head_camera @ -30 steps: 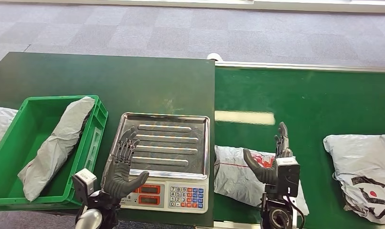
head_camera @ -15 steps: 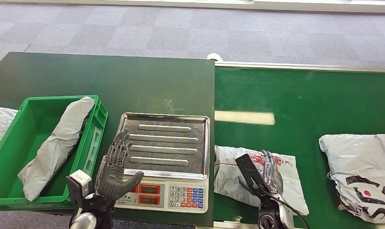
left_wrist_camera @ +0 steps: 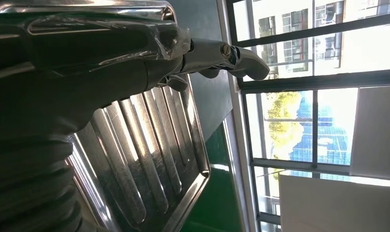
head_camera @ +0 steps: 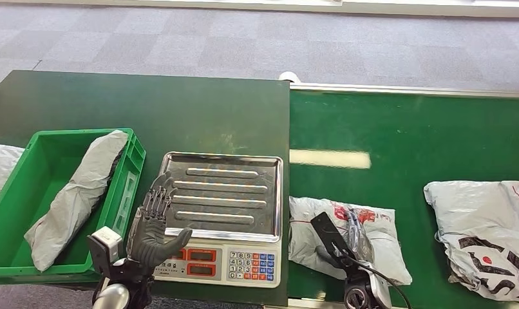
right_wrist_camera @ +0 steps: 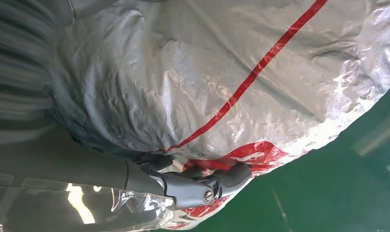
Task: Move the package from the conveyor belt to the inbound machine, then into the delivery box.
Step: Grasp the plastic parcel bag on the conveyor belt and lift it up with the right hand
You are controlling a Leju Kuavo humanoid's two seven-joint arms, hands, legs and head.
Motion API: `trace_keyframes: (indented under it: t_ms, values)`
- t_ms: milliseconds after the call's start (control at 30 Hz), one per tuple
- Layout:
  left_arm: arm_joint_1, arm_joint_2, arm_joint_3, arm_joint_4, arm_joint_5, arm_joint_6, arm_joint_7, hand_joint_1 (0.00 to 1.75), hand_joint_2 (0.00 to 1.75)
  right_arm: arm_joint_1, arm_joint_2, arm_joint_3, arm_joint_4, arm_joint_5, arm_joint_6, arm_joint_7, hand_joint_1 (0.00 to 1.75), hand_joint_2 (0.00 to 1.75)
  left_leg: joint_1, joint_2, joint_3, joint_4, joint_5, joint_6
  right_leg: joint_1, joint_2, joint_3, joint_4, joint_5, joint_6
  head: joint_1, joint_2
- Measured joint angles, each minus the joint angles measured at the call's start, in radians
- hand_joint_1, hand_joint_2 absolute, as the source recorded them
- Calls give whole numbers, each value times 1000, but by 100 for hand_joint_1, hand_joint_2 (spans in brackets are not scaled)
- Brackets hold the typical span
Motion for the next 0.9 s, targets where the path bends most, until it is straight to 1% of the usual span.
trace_keyframes:
  t_ms: [133, 167, 200, 300, 333, 367, 567, 667, 900]
  values:
    - [-2, 0, 0, 0, 0, 0, 0, 0, 175, -6, -1, 0, 10, 0, 2, 1, 0, 175, 0, 0, 0, 0, 0, 0, 0, 0, 0, 0, 0, 0, 0, 0]
    - [-2, 0, 0, 0, 0, 1, 0, 0, 175, -7, -1, 0, 13, 1, 5, 3, 3, 175, 0, 0, 1, 0, 0, 0, 0, 0, 1, 0, 0, 0, 0, 0]
    - [-3, 1, 0, 2, 1, 1, 1, 0, 175, -10, -1, 0, 18, 1, 10, 5, 33, 175, 0, 0, 1, 0, 0, 0, 0, 0, 1, 0, 0, 0, 0, 0]
    - [-9, 2, -1, 10, 4, 6, 3, 0, 175, -28, -3, 1, 51, 10, 25, 8, 158, 175, 0, 0, 2, 0, 0, 0, 0, 0, 2, 0, 0, 0, 0, 0]
    - [-11, 3, -1, 12, 5, 8, 3, 0, 175, -36, -4, 1, 66, 16, 25, 6, 172, 175, 0, 1, 3, 0, 0, 0, 0, 0, 2, 0, 0, 0, 0, 0]
    - [-12, 3, -1, 14, 7, 10, 3, 0, 175, -45, -4, 1, 81, 22, 24, 4, 175, 175, 0, 1, 4, 0, 0, 0, 0, 0, 3, 0, 0, 0, 0, 0]
    - [-25, 5, -2, 26, 17, 13, 7, 0, 175, -91, -5, 7, 146, 66, 25, -23, 175, 175, 0, 2, 9, 0, 0, 0, 0, 1, 6, 0, 0, 0, 0, 0]
    - [-33, 6, -3, 37, 20, 17, 7, 0, 175, -111, -6, 19, 178, 69, 18, -71, 175, 175, 0, 5, 11, 0, -1, 0, 0, 3, 8, 0, 0, 0, 0, 0]
    - [-24, 6, 0, 30, 22, 29, 3, 0, 175, -124, -7, 51, 216, 22, -72, -208, 175, 175, 0, 10, 14, 0, 0, 0, 0, 8, 10, 0, 2, -1, 0, 0]
